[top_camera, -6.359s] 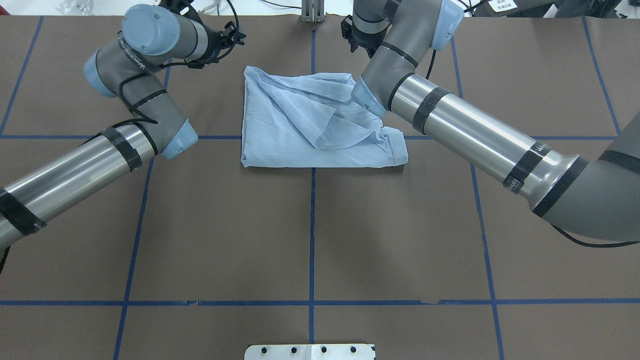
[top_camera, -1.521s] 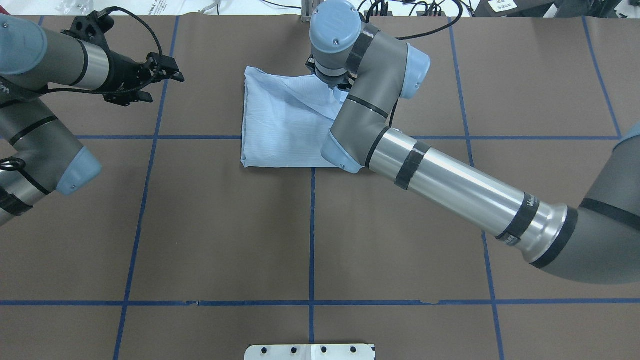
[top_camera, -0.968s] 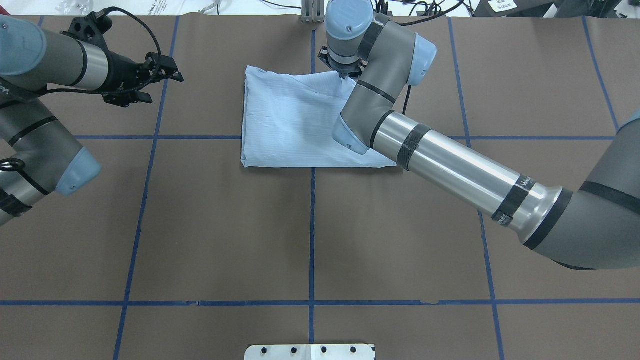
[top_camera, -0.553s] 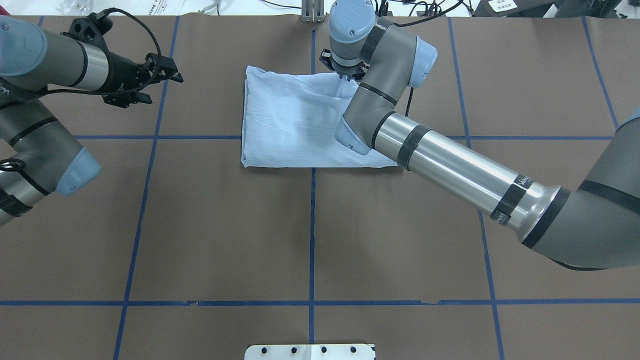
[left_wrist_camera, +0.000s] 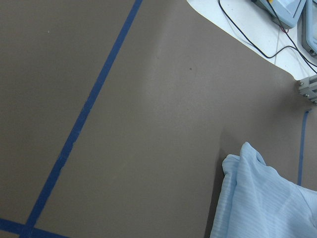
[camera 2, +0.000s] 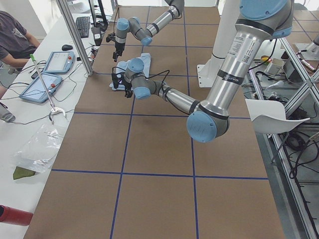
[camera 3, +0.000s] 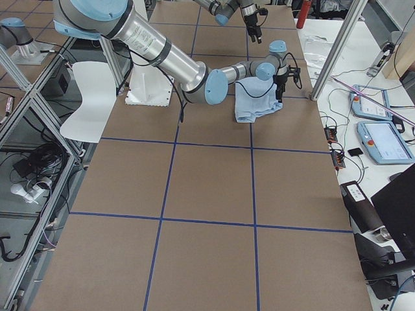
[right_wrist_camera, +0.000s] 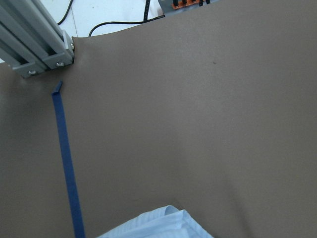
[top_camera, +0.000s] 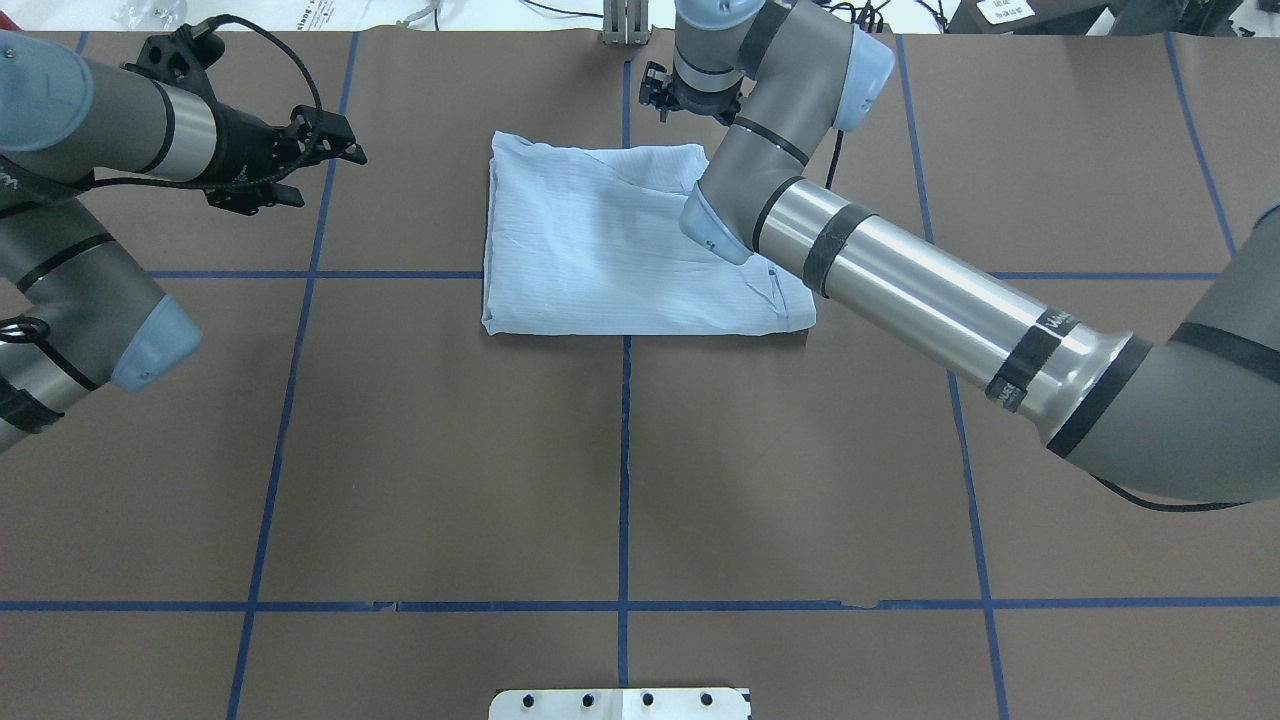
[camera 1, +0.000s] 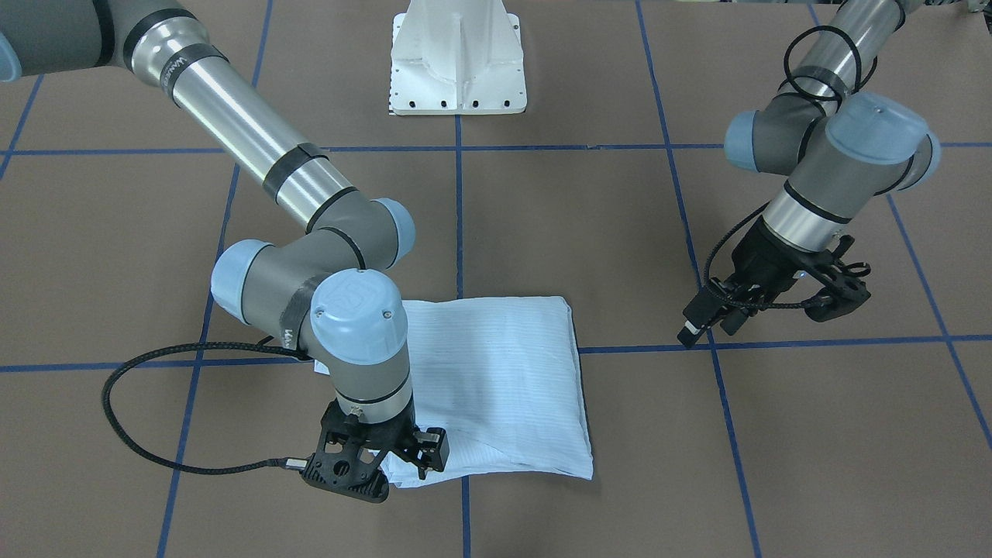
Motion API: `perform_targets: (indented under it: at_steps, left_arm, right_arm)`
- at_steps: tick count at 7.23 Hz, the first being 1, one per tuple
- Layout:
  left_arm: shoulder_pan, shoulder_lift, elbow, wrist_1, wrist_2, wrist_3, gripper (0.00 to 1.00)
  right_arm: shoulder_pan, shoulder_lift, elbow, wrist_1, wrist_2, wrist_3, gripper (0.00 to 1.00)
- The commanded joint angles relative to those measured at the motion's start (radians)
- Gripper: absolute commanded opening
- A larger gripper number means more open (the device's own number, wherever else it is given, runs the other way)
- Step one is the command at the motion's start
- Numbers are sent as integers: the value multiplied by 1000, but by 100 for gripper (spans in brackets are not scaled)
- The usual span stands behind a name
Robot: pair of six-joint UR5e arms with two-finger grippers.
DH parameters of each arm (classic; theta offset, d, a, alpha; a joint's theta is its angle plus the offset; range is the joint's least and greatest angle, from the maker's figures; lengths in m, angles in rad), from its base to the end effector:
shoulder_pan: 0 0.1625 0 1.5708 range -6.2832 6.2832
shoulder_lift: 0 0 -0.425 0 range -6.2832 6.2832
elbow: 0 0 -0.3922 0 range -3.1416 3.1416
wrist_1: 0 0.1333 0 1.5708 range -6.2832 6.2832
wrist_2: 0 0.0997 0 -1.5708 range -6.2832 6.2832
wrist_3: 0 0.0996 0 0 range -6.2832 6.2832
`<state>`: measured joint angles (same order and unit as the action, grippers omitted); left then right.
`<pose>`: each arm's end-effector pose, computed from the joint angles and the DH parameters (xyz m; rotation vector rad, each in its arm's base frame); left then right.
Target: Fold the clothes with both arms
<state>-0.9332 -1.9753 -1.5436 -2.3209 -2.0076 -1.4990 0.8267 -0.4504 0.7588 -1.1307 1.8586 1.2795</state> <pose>0.3173 -0.5815 0.3574 0.1947 1.1706 -0.5137 -0.5285 -0.7291 0.2306 0.1628 -0.7806 0.3993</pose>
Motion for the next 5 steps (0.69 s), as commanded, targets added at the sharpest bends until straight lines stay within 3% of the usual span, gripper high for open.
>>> perform_targets:
  at_steps: [1,2,3,4,5]
  left_arm:
    - [-7,4,-13,0,-8,64,100]
    - [-9,48,-33,0,-11,189,100]
    - [-12,115,-88,0,-14,333,100]
    - [-28,172,-113,0,-17,496,100]
    - [-86,223,-115,-5,-80,655,100]
  right_arm:
    - [52,-157,216,-111,109,-32,100]
    - [63,-310,417,-200,135,-86,100]
    - [86,-433,544,-225,148,-106,100]
    - [133,-527,630,-228,193,-159,100]
    - [191,-625,705,-230,244,-246,100]
